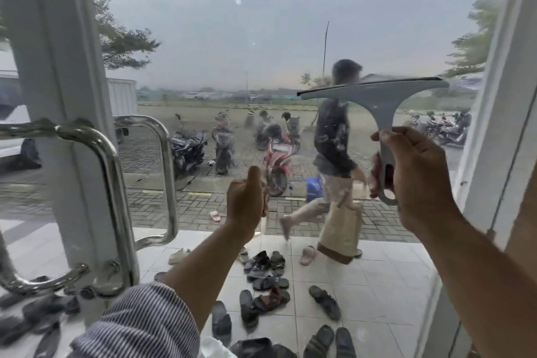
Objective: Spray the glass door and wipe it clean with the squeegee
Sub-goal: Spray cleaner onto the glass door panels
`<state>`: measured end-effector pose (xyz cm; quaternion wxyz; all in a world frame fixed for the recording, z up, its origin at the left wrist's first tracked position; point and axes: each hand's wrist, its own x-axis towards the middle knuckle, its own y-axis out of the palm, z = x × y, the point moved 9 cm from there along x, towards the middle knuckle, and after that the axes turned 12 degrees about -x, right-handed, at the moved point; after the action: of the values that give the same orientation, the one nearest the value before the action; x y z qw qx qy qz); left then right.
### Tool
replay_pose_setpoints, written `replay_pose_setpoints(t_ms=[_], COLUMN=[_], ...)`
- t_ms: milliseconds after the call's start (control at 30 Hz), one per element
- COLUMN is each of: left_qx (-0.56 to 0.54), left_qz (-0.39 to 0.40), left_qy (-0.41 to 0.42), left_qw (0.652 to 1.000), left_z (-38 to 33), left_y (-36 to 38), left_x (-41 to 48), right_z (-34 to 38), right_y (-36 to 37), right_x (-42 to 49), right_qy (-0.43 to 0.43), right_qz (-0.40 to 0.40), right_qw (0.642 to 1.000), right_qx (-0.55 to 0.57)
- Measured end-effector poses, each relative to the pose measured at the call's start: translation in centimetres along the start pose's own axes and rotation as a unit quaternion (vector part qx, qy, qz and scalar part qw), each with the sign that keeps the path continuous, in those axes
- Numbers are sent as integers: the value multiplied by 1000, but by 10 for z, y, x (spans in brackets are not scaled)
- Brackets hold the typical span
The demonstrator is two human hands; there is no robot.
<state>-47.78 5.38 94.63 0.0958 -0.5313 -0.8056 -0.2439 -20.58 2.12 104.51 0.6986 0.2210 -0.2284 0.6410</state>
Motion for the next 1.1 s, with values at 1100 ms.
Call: replay_pose_setpoints(t_ms=[1100], left_qx=[-59], left_qz=[59], left_qy=[7], left_qw=[996], left_z=[-26], left_y=[-134], left_x=[51], right_z=[9], right_y=[146], right_x=[-39], right_qy=[7], right_qz=[-14], right_qw=[1000], right_qx=[-27])
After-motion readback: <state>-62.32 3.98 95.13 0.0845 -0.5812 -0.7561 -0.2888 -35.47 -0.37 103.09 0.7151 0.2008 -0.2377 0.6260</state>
